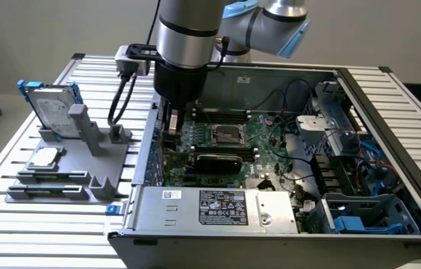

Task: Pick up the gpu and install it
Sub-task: 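Press down on the gpu until it lock into place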

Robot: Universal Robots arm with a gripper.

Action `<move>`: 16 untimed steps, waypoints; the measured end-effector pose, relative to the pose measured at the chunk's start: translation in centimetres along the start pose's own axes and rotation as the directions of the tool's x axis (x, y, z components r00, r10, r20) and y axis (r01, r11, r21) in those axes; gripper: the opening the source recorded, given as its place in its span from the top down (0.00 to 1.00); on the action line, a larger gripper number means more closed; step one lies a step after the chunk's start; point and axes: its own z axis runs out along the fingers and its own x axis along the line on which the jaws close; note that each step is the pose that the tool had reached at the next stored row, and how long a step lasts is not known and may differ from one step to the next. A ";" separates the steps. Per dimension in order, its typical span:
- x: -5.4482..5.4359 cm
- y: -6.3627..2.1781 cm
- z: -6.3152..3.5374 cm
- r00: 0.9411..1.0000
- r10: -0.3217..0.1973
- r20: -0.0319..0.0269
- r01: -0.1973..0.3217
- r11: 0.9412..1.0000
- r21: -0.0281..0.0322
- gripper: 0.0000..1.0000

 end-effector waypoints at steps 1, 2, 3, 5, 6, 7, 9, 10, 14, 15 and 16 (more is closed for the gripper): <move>0.0 0.01 -0.03 1.000 0.000 0.000 0.000 1.000 -0.002 0.89; 0.0 0.01 -0.07 1.000 0.000 0.000 0.000 1.000 -0.004 0.89; 0.0 0.02 -0.12 1.000 0.000 0.000 0.000 1.000 -0.005 0.89; 0.0 0.06 -0.31 1.000 0.000 0.000 0.000 1.000 -0.007 0.89; 0.0 0.07 -0.36 1.000 0.000 0.000 0.000 1.000 -0.008 0.89; 0.0 0.07 -0.38 1.000 -0.001 0.000 0.001 1.000 -0.008 0.89; 0.0 0.07 -0.42 1.000 -0.001 0.000 0.001 1.000 -0.009 0.89; 0.0 0.08 -0.44 1.000 -0.001 0.000 0.001 1.000 -0.009 0.89; 0.0 0.06 -0.45 1.000 -0.001 0.000 0.001 1.000 -0.009 0.89; 0.0 0.06 -0.46 1.000 -0.001 0.000 0.001 1.000 -0.009 0.89; 0.0 0.06 -0.46 1.000 -0.001 0.000 0.001 1.000 -0.009 0.89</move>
